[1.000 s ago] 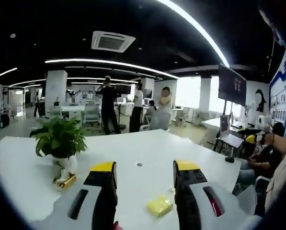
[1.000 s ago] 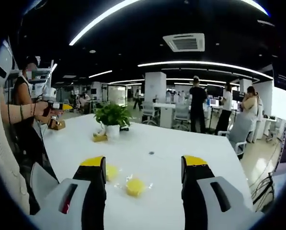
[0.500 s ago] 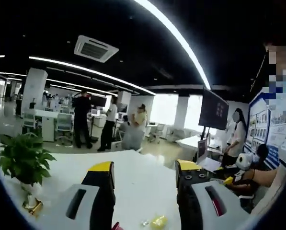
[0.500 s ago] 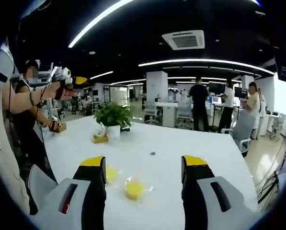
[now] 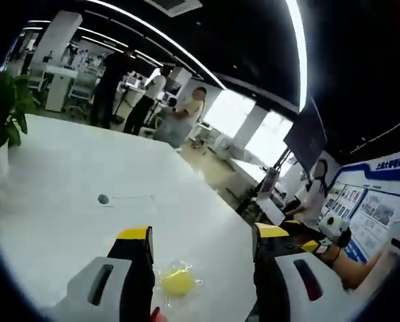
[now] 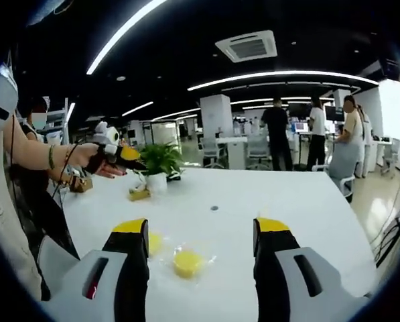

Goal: Compare the silicone blocks by pressing each to a similar depth, holding the contact briefly, and releasing to observe deformation and rebound differences across the visible hardness samples.

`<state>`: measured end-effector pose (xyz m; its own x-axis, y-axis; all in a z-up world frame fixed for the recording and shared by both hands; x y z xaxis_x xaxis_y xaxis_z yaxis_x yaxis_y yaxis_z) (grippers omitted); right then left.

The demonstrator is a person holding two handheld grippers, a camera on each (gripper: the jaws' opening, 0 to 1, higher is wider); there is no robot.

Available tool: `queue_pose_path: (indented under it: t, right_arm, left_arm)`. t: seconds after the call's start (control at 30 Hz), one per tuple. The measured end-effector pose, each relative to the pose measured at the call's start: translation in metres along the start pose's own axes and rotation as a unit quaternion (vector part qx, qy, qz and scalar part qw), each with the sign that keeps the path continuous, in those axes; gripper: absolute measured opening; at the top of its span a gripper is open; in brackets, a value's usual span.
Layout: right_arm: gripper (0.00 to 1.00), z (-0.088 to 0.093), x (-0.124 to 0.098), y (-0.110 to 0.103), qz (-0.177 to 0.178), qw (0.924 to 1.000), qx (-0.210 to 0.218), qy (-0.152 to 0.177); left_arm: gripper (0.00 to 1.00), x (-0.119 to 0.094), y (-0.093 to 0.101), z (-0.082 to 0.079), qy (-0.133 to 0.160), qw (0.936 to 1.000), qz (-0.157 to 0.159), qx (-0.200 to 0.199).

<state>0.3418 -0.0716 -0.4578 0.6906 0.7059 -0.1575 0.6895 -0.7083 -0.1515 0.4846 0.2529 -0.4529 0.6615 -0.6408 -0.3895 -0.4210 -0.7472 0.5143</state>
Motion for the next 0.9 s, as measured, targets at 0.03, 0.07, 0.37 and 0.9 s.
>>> queue_pose_path:
  t: [0.03,0.07,0.37,0.9]
  right_arm:
    - [0.58,0.002,0.001,0.002,0.0,1.0,0.002,0.0]
    - [0.58,0.003,0.002,0.004,-0.001,1.0,0.004,0.0]
    - [0.58,0.019,0.022,0.026,-0.005,0.9995,0.032,0.001]
    - [0.57,0.041,0.041,0.046,-0.009,0.9983,0.055,-0.018]
  left_arm:
    - [0.59,0.006,-0.001,0.004,-0.004,1.0,0.0,-0.006]
    - [0.59,0.015,-0.003,0.01,-0.009,0.9999,0.0,-0.012]
    - [0.6,0.058,-0.02,0.069,-0.071,0.9933,-0.017,-0.089]
    - [0.61,0.11,-0.062,0.15,-0.124,0.954,-0.072,-0.263]
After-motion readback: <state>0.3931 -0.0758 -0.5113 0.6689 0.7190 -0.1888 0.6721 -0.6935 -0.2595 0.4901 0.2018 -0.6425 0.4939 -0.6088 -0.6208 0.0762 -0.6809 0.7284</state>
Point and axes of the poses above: the point that each gripper's makers call its tool centre point, and the gripper's own axes: x roughly forward along the fingers, y roughly to its right, z roughly out of its underside, the point moved 6 cm from there along -x, roughly backward along the fingers, and after that the axes turned 11 degrees about -z, right-handed, at the moved point
